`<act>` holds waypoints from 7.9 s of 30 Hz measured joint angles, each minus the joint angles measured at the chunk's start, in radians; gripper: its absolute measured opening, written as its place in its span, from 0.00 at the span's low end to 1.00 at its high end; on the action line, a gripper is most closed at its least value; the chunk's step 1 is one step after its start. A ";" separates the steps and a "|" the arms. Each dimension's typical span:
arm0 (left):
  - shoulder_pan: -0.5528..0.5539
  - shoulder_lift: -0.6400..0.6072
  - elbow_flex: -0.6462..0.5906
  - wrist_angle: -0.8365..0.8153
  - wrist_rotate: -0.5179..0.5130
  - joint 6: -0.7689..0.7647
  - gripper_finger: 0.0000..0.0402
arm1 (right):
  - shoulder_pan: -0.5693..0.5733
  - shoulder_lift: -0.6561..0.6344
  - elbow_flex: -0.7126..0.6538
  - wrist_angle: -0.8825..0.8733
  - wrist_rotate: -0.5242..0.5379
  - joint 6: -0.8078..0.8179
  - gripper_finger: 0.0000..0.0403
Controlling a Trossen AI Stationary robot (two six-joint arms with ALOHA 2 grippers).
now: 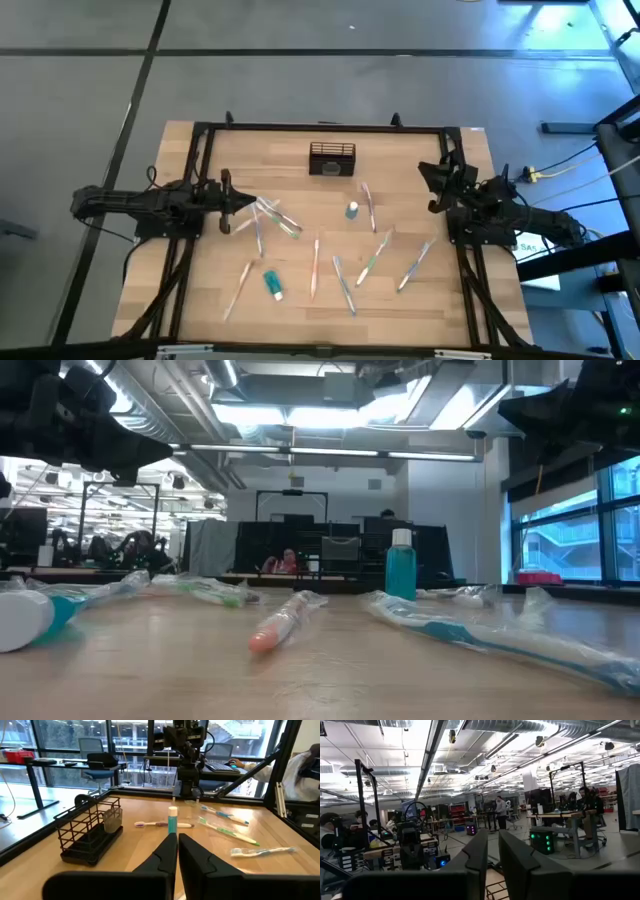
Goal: Pick & Place toothbrushing station
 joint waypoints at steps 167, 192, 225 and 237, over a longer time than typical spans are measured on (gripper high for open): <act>0.000 0.000 0.000 0.101 -0.014 0.024 0.03 | 0.000 0.000 0.001 0.093 0.000 -0.100 0.12; 0.000 0.000 0.000 0.165 -0.056 -0.003 0.03 | 0.000 0.230 0.051 0.295 -0.162 -0.017 0.23; 0.001 0.000 0.000 0.218 -0.196 0.113 0.02 | 0.045 0.822 0.303 -0.055 -0.264 -0.057 0.38; 0.001 0.000 0.000 0.217 -0.196 0.089 0.02 | 0.135 0.951 0.303 -0.044 -0.149 -0.084 0.38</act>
